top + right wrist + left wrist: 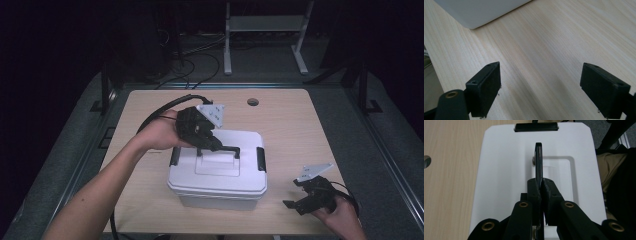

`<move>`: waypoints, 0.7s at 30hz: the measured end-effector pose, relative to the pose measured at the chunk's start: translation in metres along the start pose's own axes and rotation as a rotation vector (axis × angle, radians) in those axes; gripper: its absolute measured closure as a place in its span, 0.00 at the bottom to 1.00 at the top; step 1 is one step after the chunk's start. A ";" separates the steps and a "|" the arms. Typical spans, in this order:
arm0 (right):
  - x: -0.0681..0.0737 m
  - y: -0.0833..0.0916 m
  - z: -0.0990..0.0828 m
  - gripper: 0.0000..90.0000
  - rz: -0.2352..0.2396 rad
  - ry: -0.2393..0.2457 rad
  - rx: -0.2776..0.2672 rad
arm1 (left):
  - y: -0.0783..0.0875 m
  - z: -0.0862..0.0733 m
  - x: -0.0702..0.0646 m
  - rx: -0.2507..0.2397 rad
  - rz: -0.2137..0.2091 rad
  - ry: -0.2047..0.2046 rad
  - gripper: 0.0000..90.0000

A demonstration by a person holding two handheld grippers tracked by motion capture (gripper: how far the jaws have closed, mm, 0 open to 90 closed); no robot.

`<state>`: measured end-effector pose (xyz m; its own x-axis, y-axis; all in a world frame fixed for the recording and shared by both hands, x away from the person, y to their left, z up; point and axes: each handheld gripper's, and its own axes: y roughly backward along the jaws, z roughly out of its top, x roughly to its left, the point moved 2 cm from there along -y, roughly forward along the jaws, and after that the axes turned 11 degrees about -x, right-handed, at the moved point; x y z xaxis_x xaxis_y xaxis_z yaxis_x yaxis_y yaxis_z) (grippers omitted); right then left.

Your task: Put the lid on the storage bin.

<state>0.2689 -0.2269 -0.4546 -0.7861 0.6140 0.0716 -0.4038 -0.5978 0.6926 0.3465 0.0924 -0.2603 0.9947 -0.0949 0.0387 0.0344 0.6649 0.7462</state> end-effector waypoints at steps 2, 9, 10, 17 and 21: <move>0.000 0.000 0.000 0.18 0.000 -0.002 0.001 | -0.004 0.000 0.001 0.006 0.000 0.000 0.95; 0.000 -0.001 0.001 0.18 0.004 0.005 -0.004 | -0.015 -0.002 0.002 0.035 0.002 -0.002 0.95; 0.000 -0.001 0.001 0.18 0.005 0.004 -0.003 | -0.016 -0.002 0.002 0.043 0.002 -0.001 0.95; 0.000 -0.001 0.001 0.18 0.007 0.002 -0.010 | -0.019 -0.010 0.005 0.011 -0.005 0.029 0.94; 0.000 -0.001 0.001 0.18 0.007 0.003 -0.010 | -0.019 -0.014 0.005 0.017 -0.005 0.027 0.94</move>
<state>0.2693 -0.2262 -0.4546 -0.7906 0.6078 0.0744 -0.4024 -0.6072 0.6851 0.3520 0.0898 -0.2830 0.9969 -0.0773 0.0173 0.0375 0.6520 0.7573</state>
